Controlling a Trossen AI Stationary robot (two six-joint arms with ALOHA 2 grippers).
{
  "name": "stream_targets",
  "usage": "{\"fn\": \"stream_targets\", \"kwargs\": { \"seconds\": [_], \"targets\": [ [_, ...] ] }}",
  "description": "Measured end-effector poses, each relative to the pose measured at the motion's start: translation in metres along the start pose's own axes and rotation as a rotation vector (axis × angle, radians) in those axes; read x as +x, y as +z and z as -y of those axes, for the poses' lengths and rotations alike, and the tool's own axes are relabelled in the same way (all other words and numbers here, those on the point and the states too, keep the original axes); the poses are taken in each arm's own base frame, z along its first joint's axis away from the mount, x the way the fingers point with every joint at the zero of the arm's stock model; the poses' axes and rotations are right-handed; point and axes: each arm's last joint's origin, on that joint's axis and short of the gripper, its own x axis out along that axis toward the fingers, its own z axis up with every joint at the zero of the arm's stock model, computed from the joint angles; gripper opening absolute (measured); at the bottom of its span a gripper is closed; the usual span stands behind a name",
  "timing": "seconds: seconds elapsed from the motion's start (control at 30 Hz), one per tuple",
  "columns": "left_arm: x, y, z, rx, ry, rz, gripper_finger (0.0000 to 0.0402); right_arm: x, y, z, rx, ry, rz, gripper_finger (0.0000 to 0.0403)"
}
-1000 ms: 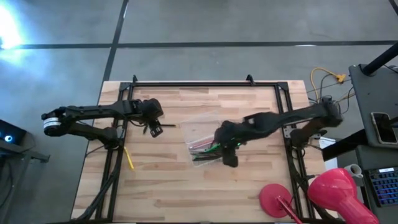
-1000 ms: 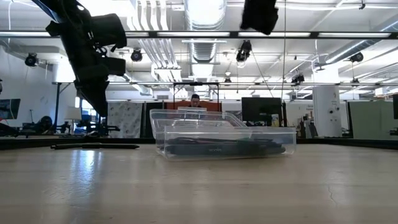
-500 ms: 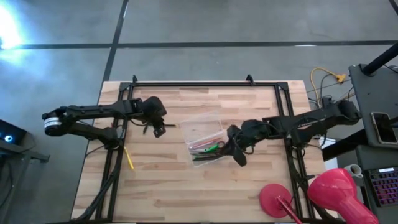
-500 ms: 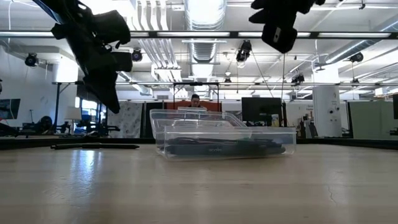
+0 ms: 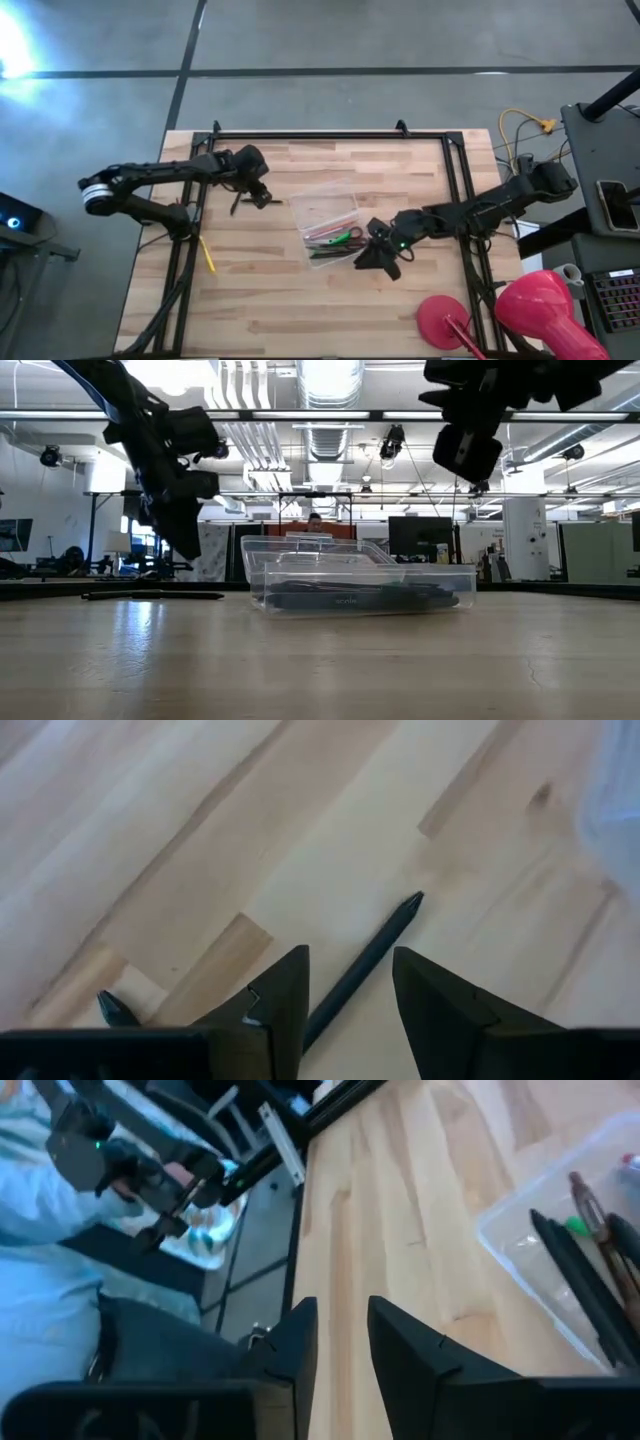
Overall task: Pick & place school supplies into a supply box
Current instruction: Put the black pen into the transparent supply box
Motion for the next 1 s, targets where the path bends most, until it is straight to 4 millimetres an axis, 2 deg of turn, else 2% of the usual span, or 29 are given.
{"fn": "stream_targets", "kwargs": {
  "seconds": [0.27, 0.53, 0.83, 1.0],
  "targets": [
    [0.022, 0.0, -0.003, 0.221, 0.008, -0.079, 0.013, 0.005, -0.016, 0.007, 0.03, -0.033, -0.039, 0.0073],
    [0.045, -0.005, -0.005, 0.238, 0.011, -0.18, 0.013, 0.017, -0.054, 0.024, 0.156, -0.176, -0.138, 0.0072],
    [0.045, -0.005, -0.005, 0.239, 0.012, -0.179, 0.013, 0.015, -0.087, 0.033, 0.262, -0.346, 0.197, 0.0082],
    [0.045, -0.004, -0.005, 0.24, 0.013, -0.174, 0.013, 0.017, -0.097, 0.037, 0.291, -0.374, 0.188, 0.0078]
  ]
}}
